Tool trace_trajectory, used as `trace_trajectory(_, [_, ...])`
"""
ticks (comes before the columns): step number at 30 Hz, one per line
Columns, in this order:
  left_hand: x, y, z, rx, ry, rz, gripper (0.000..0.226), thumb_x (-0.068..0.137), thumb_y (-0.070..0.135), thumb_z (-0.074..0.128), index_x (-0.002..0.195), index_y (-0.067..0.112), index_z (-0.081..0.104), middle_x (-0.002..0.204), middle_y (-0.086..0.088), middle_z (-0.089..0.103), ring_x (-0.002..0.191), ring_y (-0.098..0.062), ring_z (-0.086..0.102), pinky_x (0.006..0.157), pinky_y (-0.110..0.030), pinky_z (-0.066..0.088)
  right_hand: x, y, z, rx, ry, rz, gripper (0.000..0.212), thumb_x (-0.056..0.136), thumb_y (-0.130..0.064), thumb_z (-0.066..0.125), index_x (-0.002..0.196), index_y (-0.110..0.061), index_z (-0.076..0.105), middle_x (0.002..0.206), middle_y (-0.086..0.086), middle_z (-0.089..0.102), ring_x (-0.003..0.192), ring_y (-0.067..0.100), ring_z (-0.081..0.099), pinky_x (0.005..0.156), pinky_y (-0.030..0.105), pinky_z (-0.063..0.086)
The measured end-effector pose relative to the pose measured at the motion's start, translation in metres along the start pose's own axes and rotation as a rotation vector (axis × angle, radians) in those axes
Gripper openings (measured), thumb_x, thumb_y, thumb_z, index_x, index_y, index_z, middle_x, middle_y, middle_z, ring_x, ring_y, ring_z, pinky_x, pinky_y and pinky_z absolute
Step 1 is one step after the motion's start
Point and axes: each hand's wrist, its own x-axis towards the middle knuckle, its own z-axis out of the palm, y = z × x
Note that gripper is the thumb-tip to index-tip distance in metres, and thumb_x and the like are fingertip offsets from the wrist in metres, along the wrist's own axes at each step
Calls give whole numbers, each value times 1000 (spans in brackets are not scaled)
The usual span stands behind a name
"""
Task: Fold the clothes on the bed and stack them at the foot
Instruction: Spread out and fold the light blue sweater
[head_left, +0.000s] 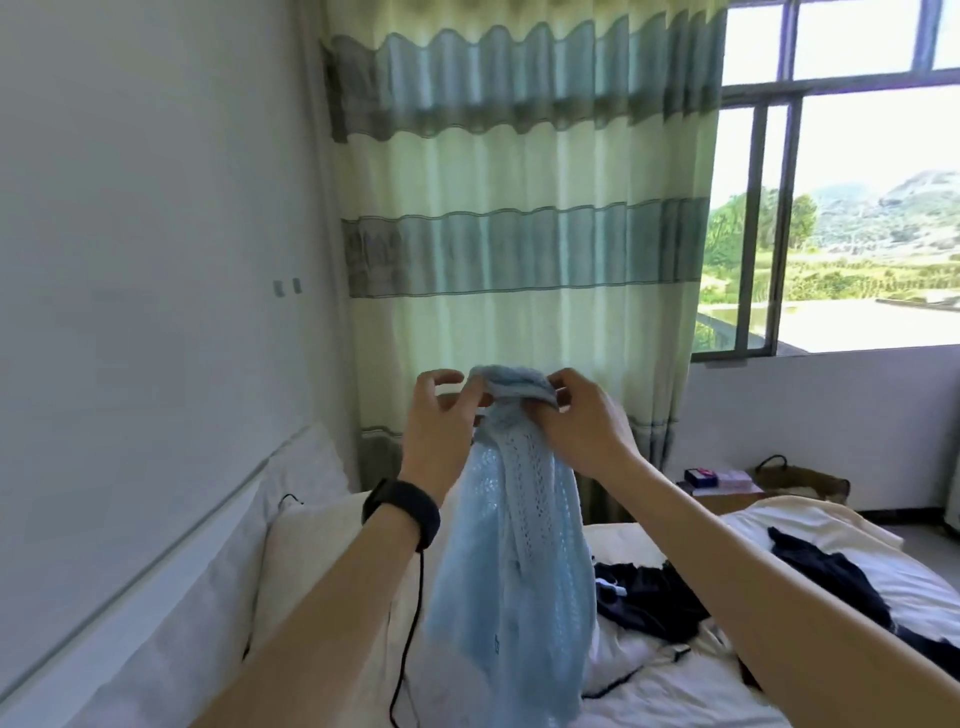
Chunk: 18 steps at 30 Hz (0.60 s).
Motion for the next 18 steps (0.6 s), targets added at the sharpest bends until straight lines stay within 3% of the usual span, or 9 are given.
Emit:
trace_trajectory(3, [-39,-49,-1,21,81,78,28,90,51,67,108,36,53,94,13,68,81,-1,65,62,-12,49,12,-9,-3,58,52,41,10,93,-35,59,86,-28,61,77,-11,65,73,14,61,66,34,49])
trace_trajectory(6, [-65,-91,3,147,-212,62,33,80,64,67,106,45,58,98,21,67,91,2,63,71,-18,54,21,-12,-8,180,73,123,15,94,-27,58,90,-16,67,76,1,66,73,22,60,66,36,49])
trace_trajectory(8, [-67,-107,6,303,-389,45,26,82,54,69,105,47,60,97,20,68,92,2,63,78,-24,56,24,-13,-12,279,71,171,15,96,-24,60,93,-12,68,80,6,67,76,23,60,69,40,54])
trace_trajectory(12, [-48,-100,12,512,-355,106,10,89,34,67,98,35,71,88,17,71,84,0,65,82,-31,56,25,-8,-23,385,82,215,14,97,-18,62,94,-7,69,85,12,68,77,23,62,84,53,58])
trace_trajectory(15, [-31,-73,13,754,-280,280,18,89,56,60,101,43,62,86,24,67,76,7,61,60,-16,45,24,3,-38,449,111,260,14,97,-15,62,93,-4,69,91,18,71,84,32,68,87,56,59])
trace_trajectory(16, [-27,-66,13,819,-287,369,23,89,61,56,105,45,57,88,25,66,76,7,60,58,-13,41,24,7,-43,489,111,282,13,98,-13,62,92,-4,69,97,21,72,91,37,70,88,55,59])
trace_trajectory(18, [-22,-57,19,933,-380,561,29,91,63,52,114,45,53,96,20,65,83,1,60,64,-20,49,24,15,-52,598,108,321,11,99,-10,62,92,-5,69,104,24,72,95,38,71,88,50,60])
